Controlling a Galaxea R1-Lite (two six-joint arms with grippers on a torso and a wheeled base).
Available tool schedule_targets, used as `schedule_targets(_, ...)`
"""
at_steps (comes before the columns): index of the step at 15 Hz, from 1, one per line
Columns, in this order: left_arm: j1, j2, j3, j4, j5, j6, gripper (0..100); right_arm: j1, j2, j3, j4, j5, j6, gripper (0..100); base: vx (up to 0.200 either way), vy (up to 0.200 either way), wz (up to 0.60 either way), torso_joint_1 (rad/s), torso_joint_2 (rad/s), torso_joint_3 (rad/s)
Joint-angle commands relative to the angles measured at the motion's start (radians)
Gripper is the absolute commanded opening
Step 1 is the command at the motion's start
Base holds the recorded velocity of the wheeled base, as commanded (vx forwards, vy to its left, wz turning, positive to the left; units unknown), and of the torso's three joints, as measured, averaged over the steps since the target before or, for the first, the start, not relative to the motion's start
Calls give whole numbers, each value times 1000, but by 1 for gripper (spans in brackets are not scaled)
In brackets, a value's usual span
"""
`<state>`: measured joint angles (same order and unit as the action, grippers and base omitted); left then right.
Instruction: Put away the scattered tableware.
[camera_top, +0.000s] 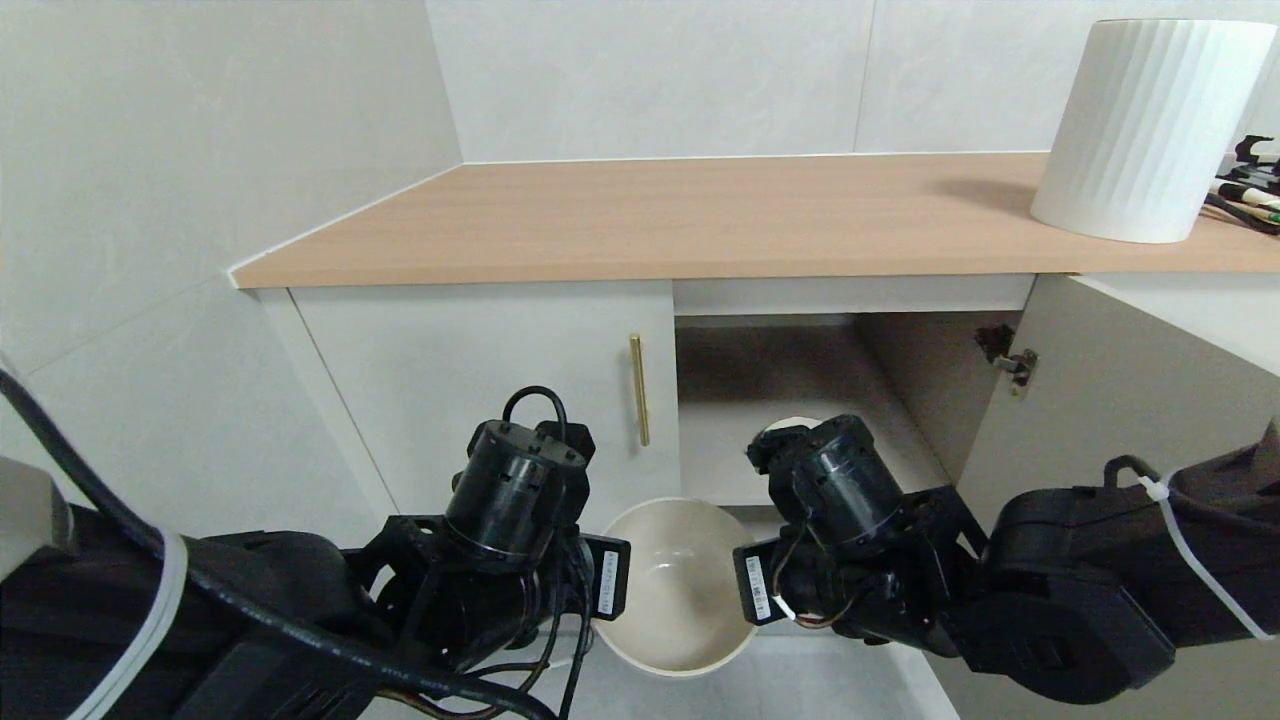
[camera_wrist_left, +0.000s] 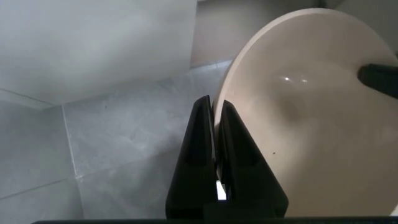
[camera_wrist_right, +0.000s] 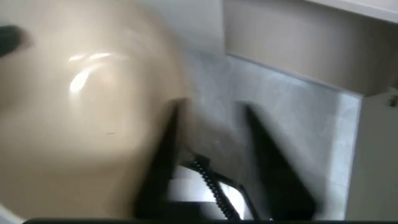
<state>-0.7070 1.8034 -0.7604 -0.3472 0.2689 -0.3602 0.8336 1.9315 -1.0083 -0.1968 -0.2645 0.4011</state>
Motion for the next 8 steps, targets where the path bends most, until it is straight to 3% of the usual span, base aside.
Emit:
schedule_targets(1, 1, -4, 1, 2, 3, 0, 0, -2, 6, 0, 4, -4, 1, 0, 0, 0, 0, 0, 0, 0)
schedule_targets(4, 1, -4, 21, 1, 4, 29, 0, -2, 9, 0, 4, -4, 1, 0, 0, 0, 0, 0, 0, 0)
schedule_targets(5, 1, -6, 21, -9, 7, 29, 100, -2, 9, 2, 4, -4, 1, 0, 0, 0, 0, 0, 0, 0)
schedule_targets(8, 4, -12, 24, -59, 15, 26, 100, -4, 15, 0, 2, -4, 4, 0, 0, 0, 0, 0, 0, 0)
